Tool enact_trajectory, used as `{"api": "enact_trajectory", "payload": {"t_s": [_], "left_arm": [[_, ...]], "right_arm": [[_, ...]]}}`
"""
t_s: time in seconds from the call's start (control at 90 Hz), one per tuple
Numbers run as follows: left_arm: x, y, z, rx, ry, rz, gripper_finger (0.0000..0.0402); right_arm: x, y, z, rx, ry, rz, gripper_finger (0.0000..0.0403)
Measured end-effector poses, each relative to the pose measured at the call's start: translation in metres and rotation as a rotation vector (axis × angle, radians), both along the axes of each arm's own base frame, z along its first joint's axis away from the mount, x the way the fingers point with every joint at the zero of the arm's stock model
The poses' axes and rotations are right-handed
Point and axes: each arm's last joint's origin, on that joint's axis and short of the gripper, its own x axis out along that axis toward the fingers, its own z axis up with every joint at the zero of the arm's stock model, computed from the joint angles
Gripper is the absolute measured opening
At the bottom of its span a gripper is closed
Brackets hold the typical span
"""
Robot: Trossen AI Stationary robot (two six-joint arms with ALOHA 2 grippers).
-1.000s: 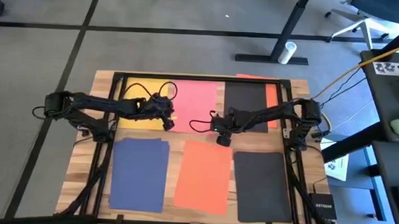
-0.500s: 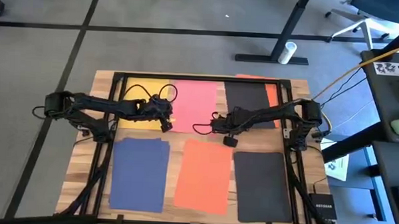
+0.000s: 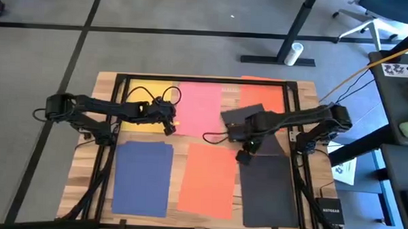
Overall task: Organize paper
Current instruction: Stack the black paper on top of the stacked black papers
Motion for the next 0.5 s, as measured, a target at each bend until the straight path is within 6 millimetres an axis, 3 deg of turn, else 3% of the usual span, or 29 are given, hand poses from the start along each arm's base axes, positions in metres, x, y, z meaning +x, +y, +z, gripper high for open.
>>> {"api": "enact_trajectory", "payload": {"t_s": [0.5], "left_arm": [[0.002,-0.007,0.0,-0.007,-0.007,-0.02,0.0008]], "right_arm": [[-0.025,0.086,0.001,0.366,0.248,-0.129,0.0]]}}
